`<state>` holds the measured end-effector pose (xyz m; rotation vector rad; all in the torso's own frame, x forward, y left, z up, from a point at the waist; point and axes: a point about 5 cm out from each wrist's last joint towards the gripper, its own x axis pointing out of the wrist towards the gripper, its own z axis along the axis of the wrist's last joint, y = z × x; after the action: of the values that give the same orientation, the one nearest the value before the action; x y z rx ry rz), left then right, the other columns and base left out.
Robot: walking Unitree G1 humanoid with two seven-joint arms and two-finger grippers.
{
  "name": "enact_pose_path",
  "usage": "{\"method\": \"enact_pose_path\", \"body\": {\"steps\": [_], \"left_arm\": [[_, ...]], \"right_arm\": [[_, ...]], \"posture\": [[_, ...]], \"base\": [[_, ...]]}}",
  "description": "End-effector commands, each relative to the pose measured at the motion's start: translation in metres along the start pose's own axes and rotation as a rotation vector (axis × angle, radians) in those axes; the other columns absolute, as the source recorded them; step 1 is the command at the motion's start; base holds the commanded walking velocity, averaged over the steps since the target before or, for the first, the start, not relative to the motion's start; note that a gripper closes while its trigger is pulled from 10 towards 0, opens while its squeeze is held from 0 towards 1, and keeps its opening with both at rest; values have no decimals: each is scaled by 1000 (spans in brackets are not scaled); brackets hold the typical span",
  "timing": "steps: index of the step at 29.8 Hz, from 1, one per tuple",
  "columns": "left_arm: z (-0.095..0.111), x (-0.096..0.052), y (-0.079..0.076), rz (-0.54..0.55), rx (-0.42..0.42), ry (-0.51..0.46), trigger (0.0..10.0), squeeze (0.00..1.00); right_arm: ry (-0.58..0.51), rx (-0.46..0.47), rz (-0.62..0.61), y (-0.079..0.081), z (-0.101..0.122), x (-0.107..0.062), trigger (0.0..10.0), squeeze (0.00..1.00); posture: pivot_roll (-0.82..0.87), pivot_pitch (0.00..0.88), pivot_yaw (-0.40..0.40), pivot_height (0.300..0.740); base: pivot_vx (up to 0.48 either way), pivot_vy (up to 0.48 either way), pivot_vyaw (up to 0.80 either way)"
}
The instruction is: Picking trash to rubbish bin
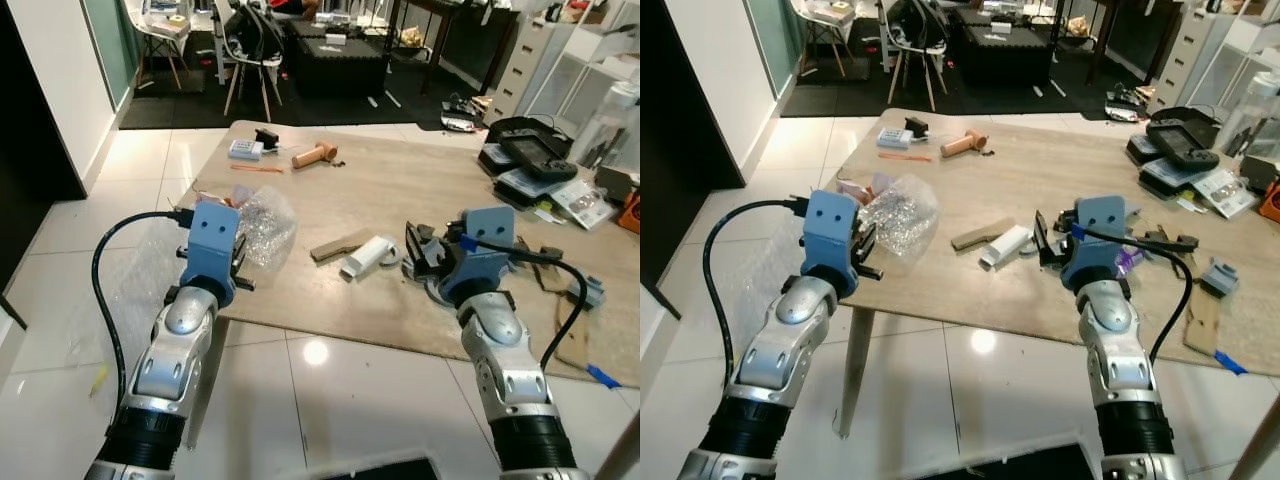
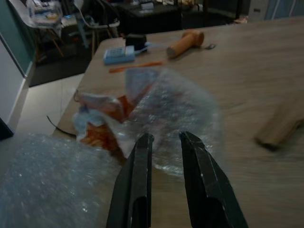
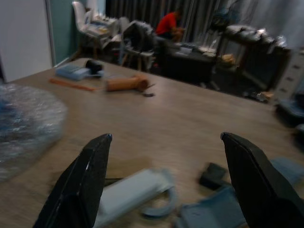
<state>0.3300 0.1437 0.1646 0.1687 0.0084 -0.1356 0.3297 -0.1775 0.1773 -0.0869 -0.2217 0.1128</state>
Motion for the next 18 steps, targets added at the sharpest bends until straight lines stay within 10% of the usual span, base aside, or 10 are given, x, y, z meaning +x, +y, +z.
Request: {"method": "enact_pose_path", "body": {"steps": [1, 18], "left_arm": [[-4, 0, 2, 2, 8, 16, 10000, 0], [-2, -4, -2, -73, 50, -30, 10000, 0]], "right_arm": [[26, 3, 10, 1, -4, -2, 10000, 0], [116, 25, 73, 11, -18, -7, 10000, 0]], "posture": [[-90, 54, -51, 740], [-91, 57, -54, 740]], "base": [[405, 0, 0], [203, 0, 0]]}}
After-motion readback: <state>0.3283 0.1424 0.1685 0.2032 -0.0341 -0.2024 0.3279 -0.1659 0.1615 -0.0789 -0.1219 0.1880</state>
